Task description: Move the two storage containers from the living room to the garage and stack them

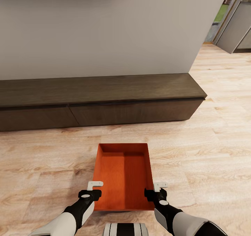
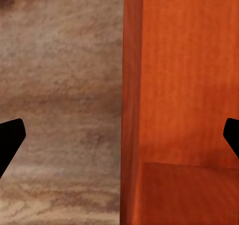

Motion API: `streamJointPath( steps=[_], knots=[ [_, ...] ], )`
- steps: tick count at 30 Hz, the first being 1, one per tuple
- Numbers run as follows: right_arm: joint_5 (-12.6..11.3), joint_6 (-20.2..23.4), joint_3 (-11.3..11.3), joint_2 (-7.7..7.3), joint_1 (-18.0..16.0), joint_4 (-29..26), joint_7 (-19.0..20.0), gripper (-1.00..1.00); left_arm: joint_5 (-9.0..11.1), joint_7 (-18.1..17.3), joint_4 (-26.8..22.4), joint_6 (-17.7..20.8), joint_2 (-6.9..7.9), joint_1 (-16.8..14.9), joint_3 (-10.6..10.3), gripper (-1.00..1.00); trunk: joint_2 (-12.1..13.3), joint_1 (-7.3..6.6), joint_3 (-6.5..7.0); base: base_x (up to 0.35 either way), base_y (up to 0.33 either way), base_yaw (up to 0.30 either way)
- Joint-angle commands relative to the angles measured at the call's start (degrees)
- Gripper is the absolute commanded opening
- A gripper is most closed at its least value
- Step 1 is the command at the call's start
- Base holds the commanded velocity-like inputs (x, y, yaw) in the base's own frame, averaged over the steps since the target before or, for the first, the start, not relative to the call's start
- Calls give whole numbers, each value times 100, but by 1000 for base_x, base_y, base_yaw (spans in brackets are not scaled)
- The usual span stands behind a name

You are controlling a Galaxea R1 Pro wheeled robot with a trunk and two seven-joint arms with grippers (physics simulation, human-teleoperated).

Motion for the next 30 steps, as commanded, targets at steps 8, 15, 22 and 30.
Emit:
streamJointPath(
  steps=[8,15,22,30],
  knots=[
    [-47,-14,49,2,-2,7,-14,100,-59,6,-11,25,-5,0,46,100,-1,-1,-3,0,0,0],
    [-47,-16,49,2,-2,6,-14,100,-59,6,-10,25,-5,0,46,100,-242,131,-111,0,0,0],
    [-47,-18,49,2,-2,8,-10,100,-59,4,-30,30,-9,0,42,100,-242,131,-111,0,0,0],
    [-55,-20,49,2,-2,10,-17,100,-59,-8,-46,33,-6,0,46,100,-242,131,-111,0,0,0]
  ],
)
